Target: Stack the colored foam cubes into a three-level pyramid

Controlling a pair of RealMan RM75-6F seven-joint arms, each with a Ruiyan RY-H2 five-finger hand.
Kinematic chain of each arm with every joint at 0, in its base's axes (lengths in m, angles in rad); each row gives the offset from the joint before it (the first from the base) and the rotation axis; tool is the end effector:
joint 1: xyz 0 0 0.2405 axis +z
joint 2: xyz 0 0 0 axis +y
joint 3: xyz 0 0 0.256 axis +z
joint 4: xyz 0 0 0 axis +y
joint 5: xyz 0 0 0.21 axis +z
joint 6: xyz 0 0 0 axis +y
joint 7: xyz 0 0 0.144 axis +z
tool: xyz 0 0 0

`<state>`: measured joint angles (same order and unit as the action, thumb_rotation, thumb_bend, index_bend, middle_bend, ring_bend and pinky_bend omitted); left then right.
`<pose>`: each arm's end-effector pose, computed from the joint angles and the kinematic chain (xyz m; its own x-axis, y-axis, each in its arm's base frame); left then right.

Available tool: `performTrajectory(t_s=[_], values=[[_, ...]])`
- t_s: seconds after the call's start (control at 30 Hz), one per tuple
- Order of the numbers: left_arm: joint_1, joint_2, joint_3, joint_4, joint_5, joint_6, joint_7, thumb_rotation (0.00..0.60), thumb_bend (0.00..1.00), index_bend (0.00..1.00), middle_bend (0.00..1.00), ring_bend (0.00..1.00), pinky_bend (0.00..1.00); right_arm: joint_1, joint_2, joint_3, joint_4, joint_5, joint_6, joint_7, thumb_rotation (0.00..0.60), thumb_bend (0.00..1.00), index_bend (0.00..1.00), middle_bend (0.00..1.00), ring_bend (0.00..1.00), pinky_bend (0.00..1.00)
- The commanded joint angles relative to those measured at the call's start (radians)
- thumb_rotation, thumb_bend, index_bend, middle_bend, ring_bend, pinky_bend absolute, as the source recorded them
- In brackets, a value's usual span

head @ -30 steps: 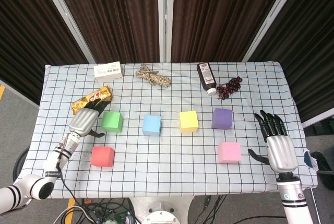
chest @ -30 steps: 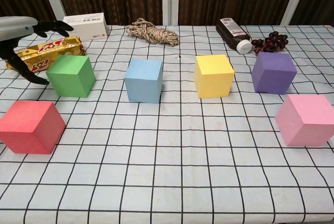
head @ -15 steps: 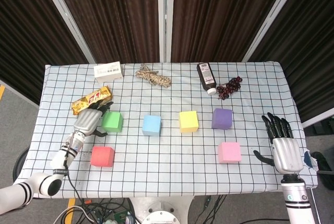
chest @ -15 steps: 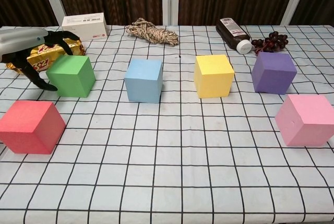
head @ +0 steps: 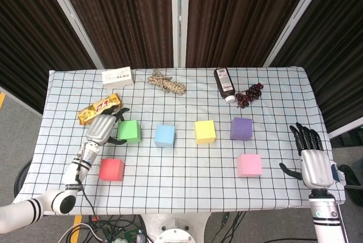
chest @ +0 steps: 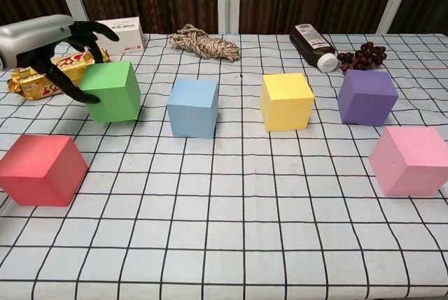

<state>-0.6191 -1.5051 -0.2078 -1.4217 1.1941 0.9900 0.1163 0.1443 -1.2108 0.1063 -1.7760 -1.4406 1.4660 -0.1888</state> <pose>-0.1949 0.3441 0.0134 0.2876 0.2437 0.9262 0.9425 -0.2438 -0.2285 -0.2602 -0.2045 0.1265 0.3236 0.0265 0.9458 -0.9455 -0.0306 0.3243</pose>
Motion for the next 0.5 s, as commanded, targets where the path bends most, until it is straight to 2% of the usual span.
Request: performTrajectory(t_s=[0.03, 0.5], values=[[-0.012, -0.011, -0.011, -0.027, -0.052, -0.016, 0.029, 0.600, 0.09, 0.16, 0.49, 0.12, 0.20, -0.001, 0.004, 0.002, -0.003, -0.002, 0.003, 0.003, 0.600, 0.08, 0.00, 0.00, 0.00, 0.00], [-0.062, -0.108, -0.028, 0.041, -0.110, -0.048, 0.032, 0.600, 0.09, 0.17, 0.50, 0.13, 0.20, 0.003, 0.004, 0.005, -0.001, 0.012, -0.013, 0.001, 0.600, 0.08, 0.00, 0.00, 0.00, 0.00]])
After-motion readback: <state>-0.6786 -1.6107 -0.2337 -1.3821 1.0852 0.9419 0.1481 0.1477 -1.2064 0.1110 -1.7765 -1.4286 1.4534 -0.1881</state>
